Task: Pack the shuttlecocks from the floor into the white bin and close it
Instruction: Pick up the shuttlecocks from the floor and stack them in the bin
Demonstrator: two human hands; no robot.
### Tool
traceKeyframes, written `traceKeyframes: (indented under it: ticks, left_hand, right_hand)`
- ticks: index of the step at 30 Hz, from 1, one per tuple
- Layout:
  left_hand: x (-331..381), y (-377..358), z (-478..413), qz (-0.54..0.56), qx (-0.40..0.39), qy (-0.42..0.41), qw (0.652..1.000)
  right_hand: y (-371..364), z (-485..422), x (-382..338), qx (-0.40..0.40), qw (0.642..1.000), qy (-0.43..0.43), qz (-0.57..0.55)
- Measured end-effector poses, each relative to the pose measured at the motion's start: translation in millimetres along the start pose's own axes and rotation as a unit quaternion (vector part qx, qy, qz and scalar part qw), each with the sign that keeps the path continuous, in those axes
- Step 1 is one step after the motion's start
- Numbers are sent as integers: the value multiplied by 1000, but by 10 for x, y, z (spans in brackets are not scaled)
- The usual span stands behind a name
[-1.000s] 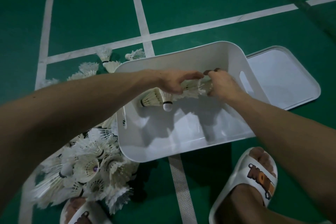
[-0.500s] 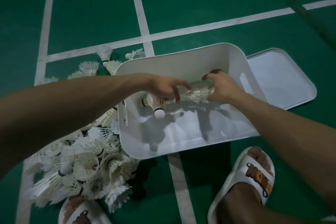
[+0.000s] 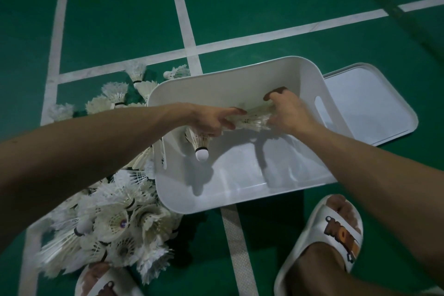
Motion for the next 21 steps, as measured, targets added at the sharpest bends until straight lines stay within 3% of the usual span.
traceKeyframes:
  ticks: [5, 9, 19, 21]
  left_hand:
    - [-21, -22, -3, -2, 3, -9, 1000]
    - [1, -8, 1, 2, 14, -8, 1000]
    - [-26, 33, -12, -2, 18, -15, 1000]
    - [-15, 25, 12, -6, 13, -7, 1000]
  right_hand:
    - [134, 87, -32, 34, 996, -24, 84]
    - [19, 121, 173, -10, 993, -111, -38]
    - [-81, 57, 328, -41, 976, -134, -167]
    - [-49, 39, 297, -43, 982, -116, -140]
Point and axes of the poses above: each hand's wrist, its own z-axis away from the middle knuckle, its own y-axis out of the back of the hand, x = y × z, the point moved 8 cm from there along -z, towards the middle knuckle, and after that the axes turned 12 degrees about -z, right-handed, at the moved point
